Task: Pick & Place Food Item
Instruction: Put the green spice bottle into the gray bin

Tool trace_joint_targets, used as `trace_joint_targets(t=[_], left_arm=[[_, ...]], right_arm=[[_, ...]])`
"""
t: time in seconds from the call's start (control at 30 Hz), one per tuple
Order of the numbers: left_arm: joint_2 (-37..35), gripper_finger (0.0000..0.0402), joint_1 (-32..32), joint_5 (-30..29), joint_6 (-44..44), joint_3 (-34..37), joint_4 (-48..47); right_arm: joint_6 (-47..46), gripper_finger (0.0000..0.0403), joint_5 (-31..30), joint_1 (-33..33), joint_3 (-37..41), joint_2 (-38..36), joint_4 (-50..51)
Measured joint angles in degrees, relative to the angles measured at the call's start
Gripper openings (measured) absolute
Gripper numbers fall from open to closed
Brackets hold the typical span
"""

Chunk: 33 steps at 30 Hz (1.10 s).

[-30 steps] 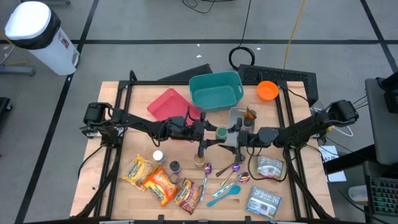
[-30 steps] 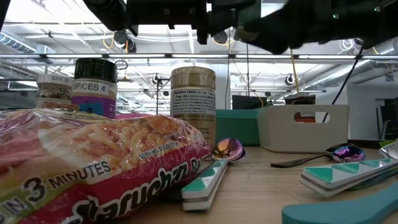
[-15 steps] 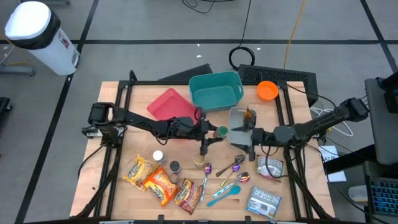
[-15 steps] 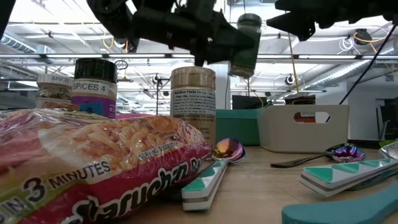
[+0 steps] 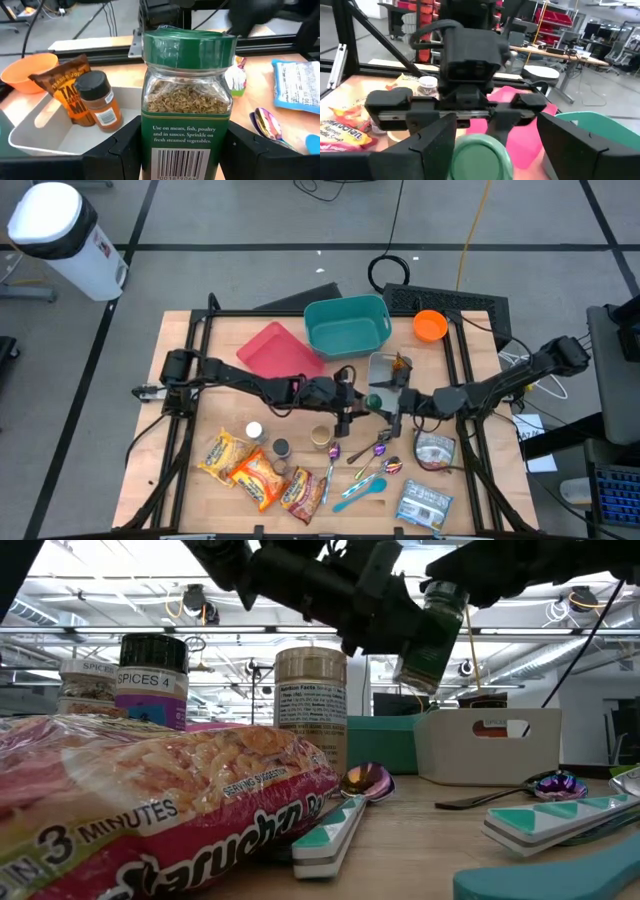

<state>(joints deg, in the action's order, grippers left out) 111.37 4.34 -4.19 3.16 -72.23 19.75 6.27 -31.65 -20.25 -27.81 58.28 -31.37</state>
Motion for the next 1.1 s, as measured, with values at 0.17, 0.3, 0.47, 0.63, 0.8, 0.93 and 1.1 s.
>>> trace_joint_targets(t=[0.17,0.3,0.47,0.63,0.8,0.93,1.1], left_arm=[[-0.52,0.0202,0.42,-0.82,0.29,0.01,-0.65],[-0.54,0.0202,0.57,-0.95,0.31,0.02,-0.13],[-0.63,0.0202,0.68,-1.39,0.21,0.00,0.17],[-0.65,0.0202,0.51,-1.90,0.15,0.00,0.40],[-0.65,0.0202,0.57,-1.85,0.15,0.00,0.26],[-0.65,0.0202,0.57,-1.83,0.17,0.00,0.24],[-0.65,0.0231,0.53,-1.85,0.75,0.00,0.24]], right_arm=[[-6.38,0.0267,1.98,-0.30,-0.17,-2.15,6.14],[-7.53,0.0267,6.53,-0.29,-0.06,-2.27,9.05],[-8.43,0.0265,8.77,-0.25,-0.04,-1.91,9.79],[-6.85,0.0260,6.13,-0.22,-0.04,-1.86,9.02],[-5.38,0.0223,6.15,-0.20,-0.04,-1.84,7.47],[-5.08,0.0195,6.15,-0.20,0.02,-1.84,6.97],[-4.76,0.0195,6.17,-0.20,0.02,-1.86,7.81]])
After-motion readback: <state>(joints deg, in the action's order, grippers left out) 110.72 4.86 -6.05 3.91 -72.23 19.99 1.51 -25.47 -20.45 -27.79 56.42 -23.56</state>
